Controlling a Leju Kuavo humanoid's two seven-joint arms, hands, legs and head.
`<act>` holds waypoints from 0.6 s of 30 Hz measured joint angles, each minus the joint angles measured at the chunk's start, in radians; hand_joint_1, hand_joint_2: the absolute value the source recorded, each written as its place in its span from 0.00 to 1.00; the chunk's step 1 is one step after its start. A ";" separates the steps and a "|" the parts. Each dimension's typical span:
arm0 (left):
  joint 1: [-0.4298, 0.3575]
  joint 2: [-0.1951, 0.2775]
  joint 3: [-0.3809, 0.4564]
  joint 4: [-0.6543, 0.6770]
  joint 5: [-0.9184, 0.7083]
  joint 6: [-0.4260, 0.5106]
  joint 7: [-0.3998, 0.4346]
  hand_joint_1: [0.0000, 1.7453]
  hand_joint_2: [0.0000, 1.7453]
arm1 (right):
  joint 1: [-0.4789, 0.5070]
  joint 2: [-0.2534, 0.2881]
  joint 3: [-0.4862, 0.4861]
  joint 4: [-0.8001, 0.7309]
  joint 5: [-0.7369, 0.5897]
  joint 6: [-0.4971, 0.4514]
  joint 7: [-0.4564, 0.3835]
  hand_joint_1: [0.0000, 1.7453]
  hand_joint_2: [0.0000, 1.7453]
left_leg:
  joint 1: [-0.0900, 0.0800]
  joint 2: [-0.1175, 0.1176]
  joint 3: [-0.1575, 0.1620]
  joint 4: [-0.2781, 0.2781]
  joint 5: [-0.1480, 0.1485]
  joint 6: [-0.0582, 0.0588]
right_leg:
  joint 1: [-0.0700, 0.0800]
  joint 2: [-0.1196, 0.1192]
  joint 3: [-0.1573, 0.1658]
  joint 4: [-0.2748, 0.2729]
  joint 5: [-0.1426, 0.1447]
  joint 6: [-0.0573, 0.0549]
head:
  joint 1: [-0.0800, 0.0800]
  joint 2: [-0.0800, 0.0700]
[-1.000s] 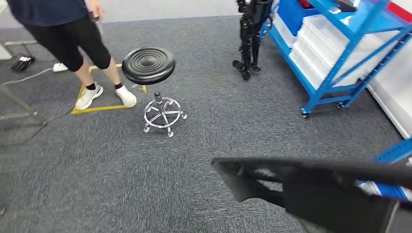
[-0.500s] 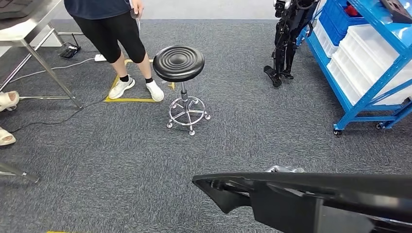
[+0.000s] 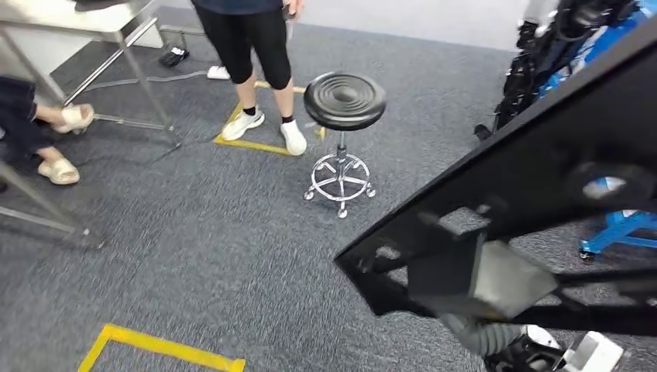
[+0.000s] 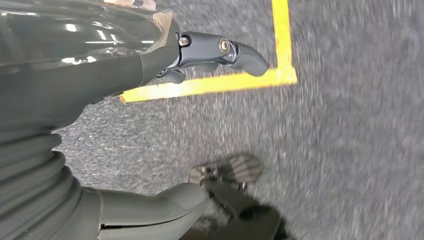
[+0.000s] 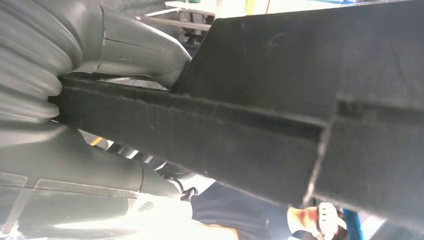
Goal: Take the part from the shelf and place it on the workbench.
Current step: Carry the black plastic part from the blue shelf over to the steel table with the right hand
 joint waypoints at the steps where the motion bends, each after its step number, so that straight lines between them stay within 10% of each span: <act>1: -0.003 0.000 0.000 0.000 0.000 0.000 0.000 0.00 1.00 | 0.000 0.000 -0.007 0.006 -0.002 -0.001 0.001 1.00 1.00 | 0.000 -0.014 -0.002 0.000 0.002 0.004 | 0.000 0.026 -0.036 0.069 -0.026 -0.004 | 0.002 0.000; 4: -0.005 -0.001 0.000 0.000 0.000 -0.002 0.001 0.00 1.00 | -0.007 -0.006 -0.019 0.034 -0.014 -0.014 0.002 1.00 1.00 | -0.002 -0.063 -0.005 0.001 0.004 0.006 | -0.002 0.048 -0.101 0.173 -0.044 0.004 | 0.004 0.000; 7: -0.005 -0.003 0.001 -0.001 0.001 -0.004 0.002 0.00 1.00 | -0.038 -0.026 -0.033 0.072 -0.034 -0.042 0.002 1.00 1.00 | -0.001 -0.107 -0.004 0.004 0.005 0.000 | -0.012 0.085 -0.028 0.000 0.037 0.028 | 0.005 0.000; 11: 0.001 -0.004 0.008 0.000 0.009 -0.002 0.000 0.00 1.00 | -0.080 -0.038 -0.043 0.122 -0.048 -0.075 0.011 1.00 1.00 | -0.002 -0.149 -0.018 0.004 0.011 -0.024 | -0.011 0.103 0.015 -0.097 0.076 0.005 | 0.002 0.000; 14: 0.010 -0.005 0.012 0.000 0.017 -0.001 -0.004 0.00 1.00 | -0.107 -0.044 -0.044 0.146 -0.056 -0.088 0.011 1.00 1.00 | -0.001 -0.103 -0.044 0.047 -0.015 -0.037 | -0.016 0.070 0.015 -0.102 0.082 -0.017 | -0.004 0.000; 18: 0.011 -0.006 0.023 -0.001 0.021 -0.002 -0.009 0.00 1.00 | -0.115 -0.051 -0.049 0.163 -0.063 -0.091 0.008 1.00 1.00 | 0.001 -0.018 -0.161 0.278 -0.119 -0.047 | -0.006 0.014 0.015 -0.103 0.078 -0.032 | -0.011 0.000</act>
